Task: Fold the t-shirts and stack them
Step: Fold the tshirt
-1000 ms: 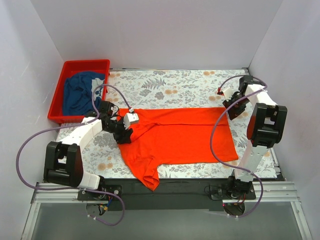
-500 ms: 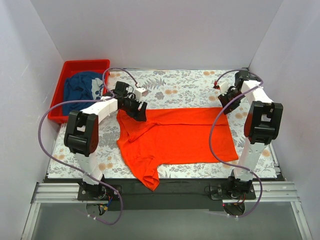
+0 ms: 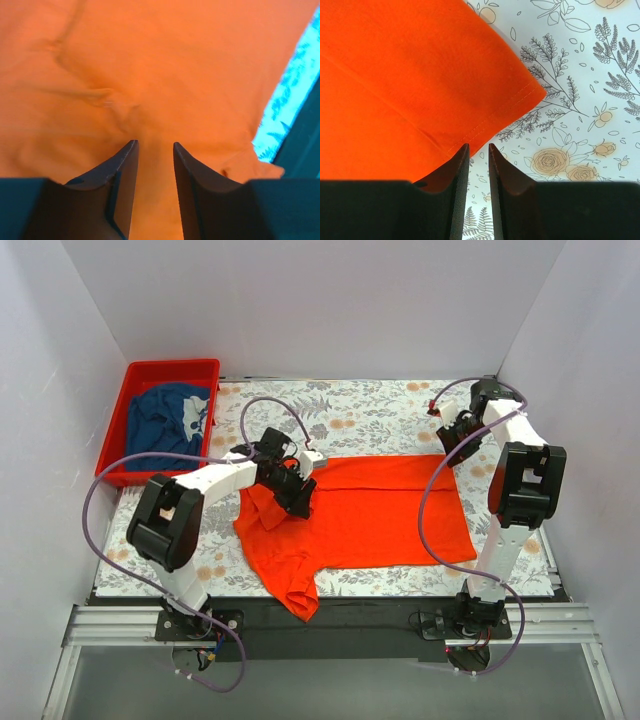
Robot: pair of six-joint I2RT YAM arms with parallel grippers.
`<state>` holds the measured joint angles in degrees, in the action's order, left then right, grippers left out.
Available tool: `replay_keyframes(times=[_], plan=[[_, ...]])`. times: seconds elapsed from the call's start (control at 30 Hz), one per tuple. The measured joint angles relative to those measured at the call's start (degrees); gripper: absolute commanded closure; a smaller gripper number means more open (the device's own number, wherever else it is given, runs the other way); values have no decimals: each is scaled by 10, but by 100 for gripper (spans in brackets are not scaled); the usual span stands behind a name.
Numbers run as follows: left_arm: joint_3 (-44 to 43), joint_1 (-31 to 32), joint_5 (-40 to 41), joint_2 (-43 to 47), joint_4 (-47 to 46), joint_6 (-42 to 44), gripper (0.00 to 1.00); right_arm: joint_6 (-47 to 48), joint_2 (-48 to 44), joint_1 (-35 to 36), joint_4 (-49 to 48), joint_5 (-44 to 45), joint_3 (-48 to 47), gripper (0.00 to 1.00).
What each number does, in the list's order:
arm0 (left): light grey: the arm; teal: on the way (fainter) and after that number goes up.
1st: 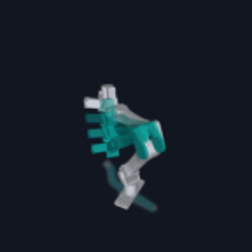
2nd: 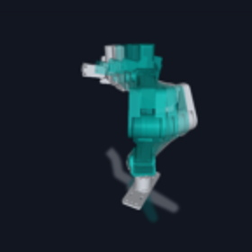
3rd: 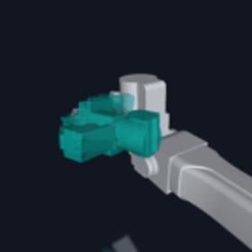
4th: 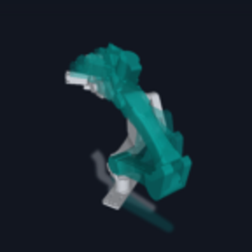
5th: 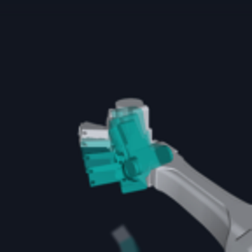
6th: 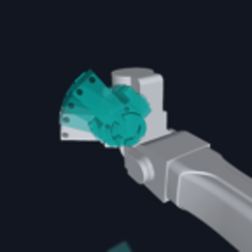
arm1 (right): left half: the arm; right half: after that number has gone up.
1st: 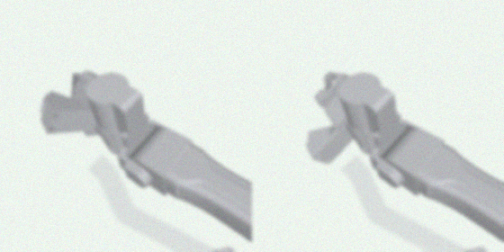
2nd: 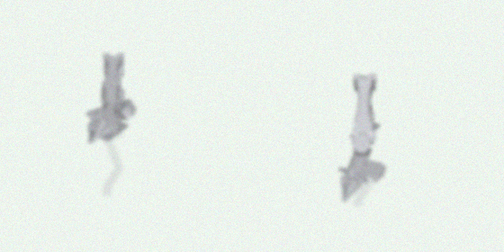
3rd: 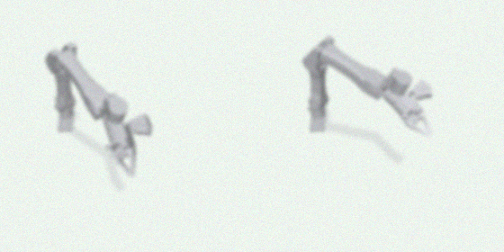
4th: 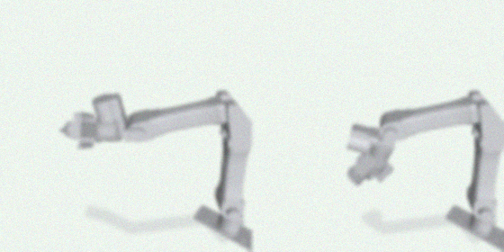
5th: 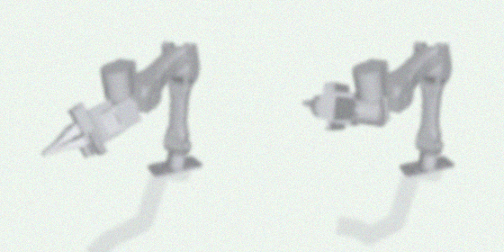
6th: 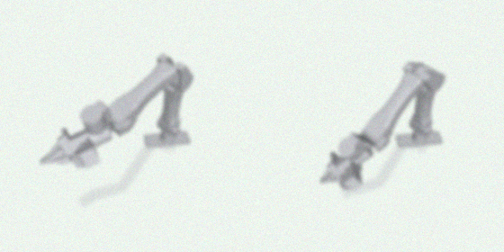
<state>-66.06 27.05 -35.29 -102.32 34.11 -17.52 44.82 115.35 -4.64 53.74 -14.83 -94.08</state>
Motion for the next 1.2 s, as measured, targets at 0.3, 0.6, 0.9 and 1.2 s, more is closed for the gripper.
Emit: replay_keyframes(times=[0.3,0.6,0.9,1.2], plan=[[-11,-40,41,64,6,5,48,-14,12,6,1,-4,-26,72],[-228,-174,143,-95,8,-23,45,-46,67,33,-10,5,-80,73],[-238,-172,238,-176,25,4,47,-68,108,43,-36,30,-99,73],[-192,-172,273,-160,10,34,64,-73,123,45,-72,72,-82,74]])
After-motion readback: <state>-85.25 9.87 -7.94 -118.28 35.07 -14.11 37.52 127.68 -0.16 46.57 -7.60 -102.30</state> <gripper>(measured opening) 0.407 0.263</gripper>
